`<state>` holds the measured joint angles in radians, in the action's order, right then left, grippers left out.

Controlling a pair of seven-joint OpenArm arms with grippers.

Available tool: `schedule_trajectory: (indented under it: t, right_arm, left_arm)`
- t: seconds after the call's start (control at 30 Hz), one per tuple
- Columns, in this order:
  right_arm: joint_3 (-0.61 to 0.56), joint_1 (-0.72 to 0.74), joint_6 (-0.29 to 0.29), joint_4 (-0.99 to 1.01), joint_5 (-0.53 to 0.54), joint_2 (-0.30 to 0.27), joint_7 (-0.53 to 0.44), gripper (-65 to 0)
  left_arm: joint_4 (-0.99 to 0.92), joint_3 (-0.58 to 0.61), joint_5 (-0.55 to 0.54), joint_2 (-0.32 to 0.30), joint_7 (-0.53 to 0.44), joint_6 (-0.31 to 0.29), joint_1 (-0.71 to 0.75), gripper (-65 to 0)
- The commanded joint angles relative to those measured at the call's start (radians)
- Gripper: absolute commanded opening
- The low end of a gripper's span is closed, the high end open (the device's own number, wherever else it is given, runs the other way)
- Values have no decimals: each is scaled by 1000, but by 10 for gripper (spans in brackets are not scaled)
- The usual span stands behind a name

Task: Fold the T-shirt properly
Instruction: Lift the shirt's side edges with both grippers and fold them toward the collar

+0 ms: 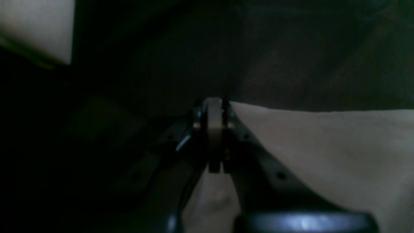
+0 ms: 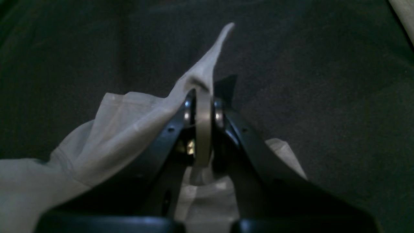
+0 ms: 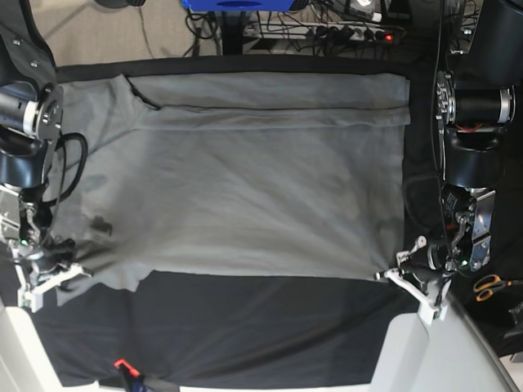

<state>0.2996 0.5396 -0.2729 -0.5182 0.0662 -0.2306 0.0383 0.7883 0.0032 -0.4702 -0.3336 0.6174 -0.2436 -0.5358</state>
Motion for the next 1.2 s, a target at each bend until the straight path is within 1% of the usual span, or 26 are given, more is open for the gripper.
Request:
schedule_trajectory:
  t: [0.0,0.1,0.17,0.27,0.47,0.63,0.77,0.83,0.97,1.03,1.1,1.17]
  right_arm:
    - [0,38,-4,-23,4,-13,-33,-648]
    - [0,43,-4,-24,4,-13,-45,-648]
    - [0,43,-4,-24,4,-13,-84,-648]
    - [0,43,-4,-24,4,-13,-102,-648]
    - [0,40,-6,-24,4,-13,-117,-648]
    - [0,24,-6,-23,2,-10,-108,-648]
    - [-1,10,-6,-23,2,0,-51,-648]
    - [-1,0,-6,-23,2,0,-27,-648]
    - [-1,-13,-6,-24,2,1,-10,-648]
    - [0,-23,-6,-24,2,1,53,-648]
    - [3,-23,-6,-24,2,1,87,-648]
    - [3,-26,-6,-24,2,1,97,-648]
  left_arm:
    - [33,-6,-6,-15,-18,-1,-22,-650]
    - [72,-6,-6,-15,8,-1,-13,-650]
    - [79,-6,-6,-14,8,-1,-7,-650]
    - [82,-6,-6,-14,8,-1,3,-650]
    - [82,-6,-3,-14,6,-1,21,-650]
    - [82,-6,-5,-14,6,-1,24,-650]
    - [89,-6,-5,-15,6,-1,46,-650]
    - [124,-6,1,-15,6,-1,72,-650]
    - [179,-6,1,-15,8,-1,136,-650]
    - [196,-6,0,-15,9,-1,168,-650]
    - [211,-6,0,-15,42,-1,190,-650]
    - [248,-6,0,-15,68,-1,213,-650]
